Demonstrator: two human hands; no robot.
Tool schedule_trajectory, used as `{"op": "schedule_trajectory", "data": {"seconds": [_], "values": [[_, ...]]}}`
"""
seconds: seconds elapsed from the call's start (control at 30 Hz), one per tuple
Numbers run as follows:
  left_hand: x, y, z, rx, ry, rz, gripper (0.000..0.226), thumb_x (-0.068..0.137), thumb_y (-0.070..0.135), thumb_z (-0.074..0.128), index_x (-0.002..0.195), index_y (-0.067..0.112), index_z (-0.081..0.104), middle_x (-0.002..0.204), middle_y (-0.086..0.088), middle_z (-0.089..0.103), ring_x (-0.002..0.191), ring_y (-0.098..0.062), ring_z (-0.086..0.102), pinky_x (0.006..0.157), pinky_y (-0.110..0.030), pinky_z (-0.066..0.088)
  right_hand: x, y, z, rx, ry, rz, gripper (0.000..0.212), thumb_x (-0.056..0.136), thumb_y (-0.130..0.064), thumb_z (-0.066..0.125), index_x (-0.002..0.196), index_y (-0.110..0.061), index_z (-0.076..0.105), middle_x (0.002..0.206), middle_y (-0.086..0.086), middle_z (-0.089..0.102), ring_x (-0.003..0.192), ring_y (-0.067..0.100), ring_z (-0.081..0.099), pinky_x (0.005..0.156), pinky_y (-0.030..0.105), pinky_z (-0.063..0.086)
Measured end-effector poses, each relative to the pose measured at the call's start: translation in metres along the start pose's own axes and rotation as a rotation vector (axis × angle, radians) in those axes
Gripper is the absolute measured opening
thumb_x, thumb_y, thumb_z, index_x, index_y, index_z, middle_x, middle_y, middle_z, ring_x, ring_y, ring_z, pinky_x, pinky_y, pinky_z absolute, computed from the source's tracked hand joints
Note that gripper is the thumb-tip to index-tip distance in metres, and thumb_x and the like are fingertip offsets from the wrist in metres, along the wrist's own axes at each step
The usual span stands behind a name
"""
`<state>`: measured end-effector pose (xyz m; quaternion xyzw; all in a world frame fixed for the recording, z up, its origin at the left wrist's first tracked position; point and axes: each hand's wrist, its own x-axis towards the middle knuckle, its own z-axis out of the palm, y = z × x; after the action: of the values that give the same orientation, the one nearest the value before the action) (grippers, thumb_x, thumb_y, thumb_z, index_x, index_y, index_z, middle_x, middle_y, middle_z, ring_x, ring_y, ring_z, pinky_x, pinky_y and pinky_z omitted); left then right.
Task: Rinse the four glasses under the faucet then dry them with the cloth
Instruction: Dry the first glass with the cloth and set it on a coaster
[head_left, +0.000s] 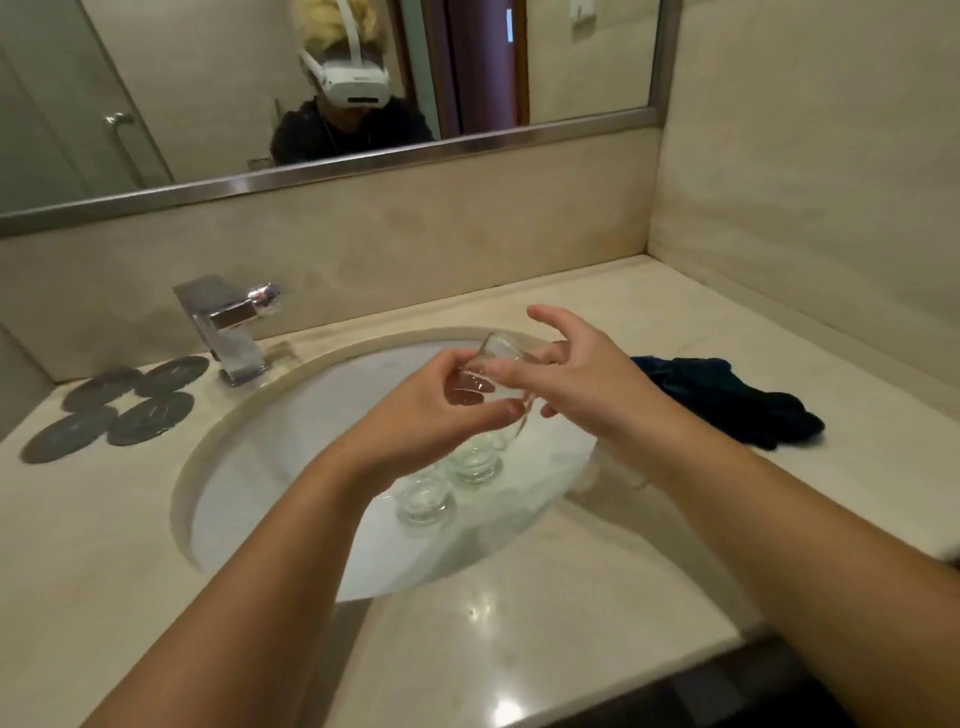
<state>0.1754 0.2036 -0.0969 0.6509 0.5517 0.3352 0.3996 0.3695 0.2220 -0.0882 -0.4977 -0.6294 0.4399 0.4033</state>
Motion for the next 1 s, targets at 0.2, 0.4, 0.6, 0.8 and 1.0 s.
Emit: {"op": "schedule_trajectory", "data": {"seconds": [0.2,0.4,0.6,0.8,1.0], "values": [[0.002,-0.012,0.022,0.006,0.116,0.030,0.041,0.085,0.039,0.088,0.122,0.032,0.069,0.118,0.010,0.076,0.107,-0.003,0.073,0.092,-0.029,0.057,-0.018,0.006,-0.033,-0.510,0.042,-0.190,0.078,0.092,-0.061,0.071,0.160,-0.039,0.039,0.145,-0.010,0.060,0.133,0.012,0.055,0.108,0.031,0.045],[0.005,-0.022,0.021,0.035,0.235,0.031,0.059,0.082,0.045,0.090,0.133,0.036,0.061,0.122,0.013,0.072,0.115,-0.005,0.068,0.099,-0.030,0.056,-0.030,0.019,-0.077,-0.872,0.252,-0.055,0.058,0.099,-0.050,0.062,0.153,-0.037,0.048,0.168,0.001,0.033,0.156,0.023,0.022,0.123,0.044,0.019],[0.003,-0.021,0.022,-0.082,0.214,-0.002,0.051,0.086,0.039,0.087,0.131,0.034,0.064,0.120,0.014,0.076,0.107,-0.001,0.073,0.091,-0.026,0.055,-0.028,0.044,-0.091,-0.910,0.170,0.093,0.048,0.095,-0.026,0.063,0.142,-0.033,0.059,0.131,0.006,0.058,0.124,0.033,0.049,0.104,0.049,0.045],[0.003,-0.023,0.018,-0.087,0.231,0.012,0.049,0.085,0.041,0.088,0.129,0.036,0.066,0.120,0.012,0.076,0.107,-0.003,0.074,0.092,-0.027,0.057,-0.024,0.035,-0.092,-0.572,0.318,-0.086,0.027,0.101,-0.010,0.064,0.119,-0.029,0.071,0.106,-0.007,0.069,0.078,-0.011,0.066,0.066,0.003,0.042],[0.001,-0.022,0.014,0.019,0.310,0.074,0.065,0.082,0.052,0.088,0.138,0.040,0.060,0.122,0.021,0.069,0.114,0.002,0.065,0.094,-0.025,0.057,0.006,-0.005,-0.048,0.043,0.274,-0.183,0.028,0.097,-0.033,0.072,0.125,-0.034,0.074,0.108,-0.007,0.080,0.097,0.010,0.078,0.090,0.042,0.064]]}}
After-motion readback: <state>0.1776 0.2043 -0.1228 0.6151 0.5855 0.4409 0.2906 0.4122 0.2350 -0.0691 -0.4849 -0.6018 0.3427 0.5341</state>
